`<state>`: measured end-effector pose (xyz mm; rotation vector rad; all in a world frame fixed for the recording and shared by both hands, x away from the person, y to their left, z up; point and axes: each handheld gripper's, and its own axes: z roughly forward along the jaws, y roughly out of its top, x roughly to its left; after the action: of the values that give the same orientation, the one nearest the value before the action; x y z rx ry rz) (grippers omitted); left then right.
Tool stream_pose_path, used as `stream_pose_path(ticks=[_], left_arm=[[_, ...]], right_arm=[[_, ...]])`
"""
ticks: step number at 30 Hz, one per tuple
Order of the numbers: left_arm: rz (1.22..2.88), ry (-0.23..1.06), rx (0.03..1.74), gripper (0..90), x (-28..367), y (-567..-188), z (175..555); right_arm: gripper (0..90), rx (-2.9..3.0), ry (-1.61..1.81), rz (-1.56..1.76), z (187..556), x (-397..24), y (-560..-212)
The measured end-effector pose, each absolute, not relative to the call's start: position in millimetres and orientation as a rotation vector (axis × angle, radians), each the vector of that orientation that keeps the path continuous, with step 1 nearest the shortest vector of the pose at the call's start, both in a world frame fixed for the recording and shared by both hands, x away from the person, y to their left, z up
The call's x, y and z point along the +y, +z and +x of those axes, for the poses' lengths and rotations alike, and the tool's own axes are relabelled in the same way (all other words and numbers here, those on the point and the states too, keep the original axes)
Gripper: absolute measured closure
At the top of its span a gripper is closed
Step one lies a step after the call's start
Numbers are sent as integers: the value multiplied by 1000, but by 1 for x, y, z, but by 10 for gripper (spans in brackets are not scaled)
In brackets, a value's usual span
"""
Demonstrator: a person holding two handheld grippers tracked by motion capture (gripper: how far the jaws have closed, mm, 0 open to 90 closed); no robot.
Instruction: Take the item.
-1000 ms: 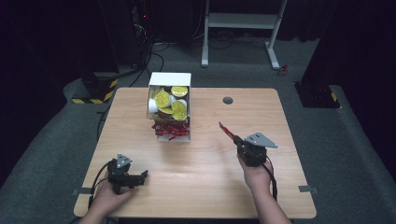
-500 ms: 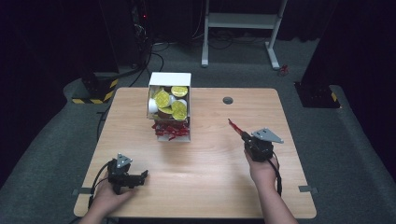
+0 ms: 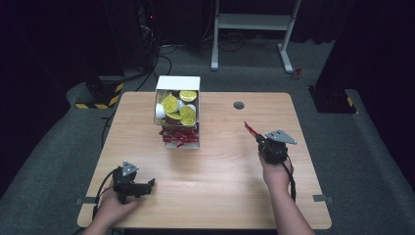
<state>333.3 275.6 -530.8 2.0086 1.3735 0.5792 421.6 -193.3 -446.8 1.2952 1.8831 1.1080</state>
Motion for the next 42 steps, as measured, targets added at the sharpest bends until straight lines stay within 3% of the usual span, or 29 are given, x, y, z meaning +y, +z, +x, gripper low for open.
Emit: stream_pose_path(ticks=[42], left_arm=[[2006, 568, 1373, 6, 277, -530, 333]], right_arm=[[882, 1928, 1015, 1368, 454, -168, -483]])
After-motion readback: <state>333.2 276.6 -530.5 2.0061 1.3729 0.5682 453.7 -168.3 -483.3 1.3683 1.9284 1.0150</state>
